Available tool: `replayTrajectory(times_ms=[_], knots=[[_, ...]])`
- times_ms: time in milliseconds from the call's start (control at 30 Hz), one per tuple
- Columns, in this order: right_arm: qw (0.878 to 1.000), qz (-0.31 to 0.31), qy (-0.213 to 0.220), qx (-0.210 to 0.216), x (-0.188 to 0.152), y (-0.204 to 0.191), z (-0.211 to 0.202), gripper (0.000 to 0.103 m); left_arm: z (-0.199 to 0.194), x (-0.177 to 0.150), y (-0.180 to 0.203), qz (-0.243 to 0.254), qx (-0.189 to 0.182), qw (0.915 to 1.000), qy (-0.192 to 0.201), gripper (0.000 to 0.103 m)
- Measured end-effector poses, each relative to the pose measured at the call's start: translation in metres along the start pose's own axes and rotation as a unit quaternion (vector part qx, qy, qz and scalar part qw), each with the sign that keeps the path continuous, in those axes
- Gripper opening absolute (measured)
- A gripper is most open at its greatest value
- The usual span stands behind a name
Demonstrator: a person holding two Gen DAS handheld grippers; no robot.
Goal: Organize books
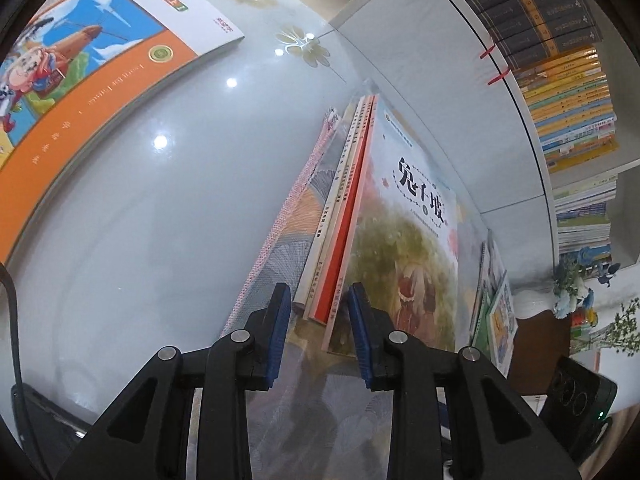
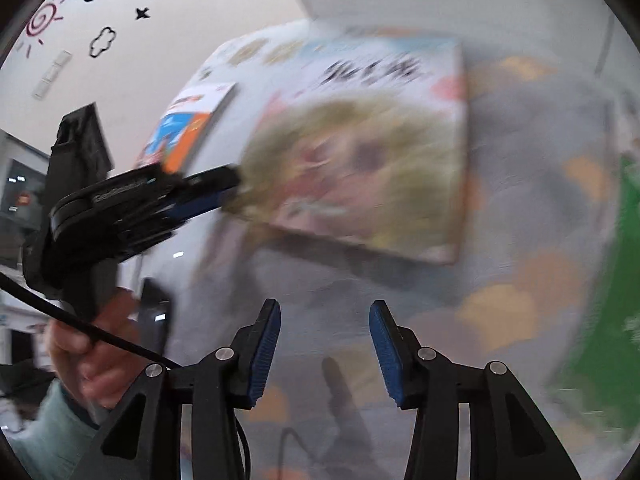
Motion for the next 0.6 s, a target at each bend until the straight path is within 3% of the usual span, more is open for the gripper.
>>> replayTrajectory(times_ms=[133, 200, 233, 367, 467, 600], knots=[[0.999, 0.005, -0.028, 0.037, 0.023, -0.019, 0.037, 0.044, -0.011, 0.0, -0.011, -0.008, 0.021, 0.9997, 0.012, 0.027], [0.998, 0.009, -0.051, 0.029, 0.031, -0.019, 0.052, 0.044, -0.015, -0.004, -0.021, -0.023, 0.02, 0.9995, 0.01, 0.027], [0.998, 0.01, -0.055, 0.019, 0.04, -0.019, 0.058, 0.045, -0.018, -0.006, -0.027, -0.03, 0.021, 0.9993, 0.01, 0.027], [0.997, 0.025, -0.043, 0.059, 0.06, -0.027, 0.06, 0.045, -0.025, -0.017, -0.041, -0.04, 0.026, 0.9988, 0.013, 0.027], [0.998, 0.016, -0.043, 0.053, 0.053, -0.028, 0.053, 0.045, -0.029, -0.023, -0.038, -0.036, 0.024, 0.999, 0.01, 0.027], [0.995, 0.027, -0.052, 0.081, 0.019, -0.015, 0.032, 0.045, -0.036, -0.031, -0.011, 0.008, 0.018, 0.9996, 0.018, 0.027]])
Point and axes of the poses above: each gripper's, at about its wrist camera, not at the fingertips, and z roughly the way its jaws point, y to its right, x to its top, the point moved 9 cm from there along z, roughly the way its jaws point, and after that the axes turned 12 degrees about x, right-handed, at the moved point
